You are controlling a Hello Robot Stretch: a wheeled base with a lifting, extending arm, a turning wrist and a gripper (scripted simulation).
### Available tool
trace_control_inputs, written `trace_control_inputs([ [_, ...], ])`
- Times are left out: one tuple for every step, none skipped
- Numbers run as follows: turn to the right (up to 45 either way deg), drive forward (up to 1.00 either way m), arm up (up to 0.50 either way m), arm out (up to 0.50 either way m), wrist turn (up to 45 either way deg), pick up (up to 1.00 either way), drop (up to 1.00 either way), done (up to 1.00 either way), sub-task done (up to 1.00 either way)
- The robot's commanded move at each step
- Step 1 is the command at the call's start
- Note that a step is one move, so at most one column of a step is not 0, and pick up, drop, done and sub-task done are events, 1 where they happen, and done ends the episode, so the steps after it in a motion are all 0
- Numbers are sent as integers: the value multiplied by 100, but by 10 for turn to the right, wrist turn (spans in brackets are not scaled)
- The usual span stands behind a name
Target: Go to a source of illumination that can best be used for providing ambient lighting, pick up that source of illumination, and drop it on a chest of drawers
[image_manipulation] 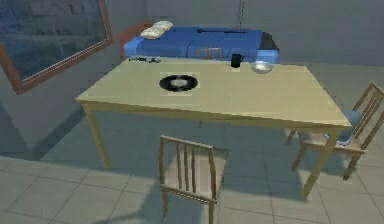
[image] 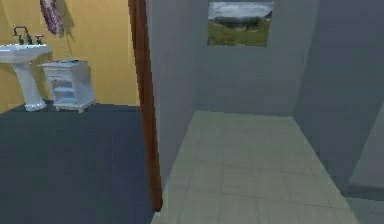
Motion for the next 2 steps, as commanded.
trace_control_inputs([
  [-60, 0, 0, 0, 0, 0, 0, 0, 0],
  [0, 40, 0, 0, 0, 0, 0, 0, 0],
])
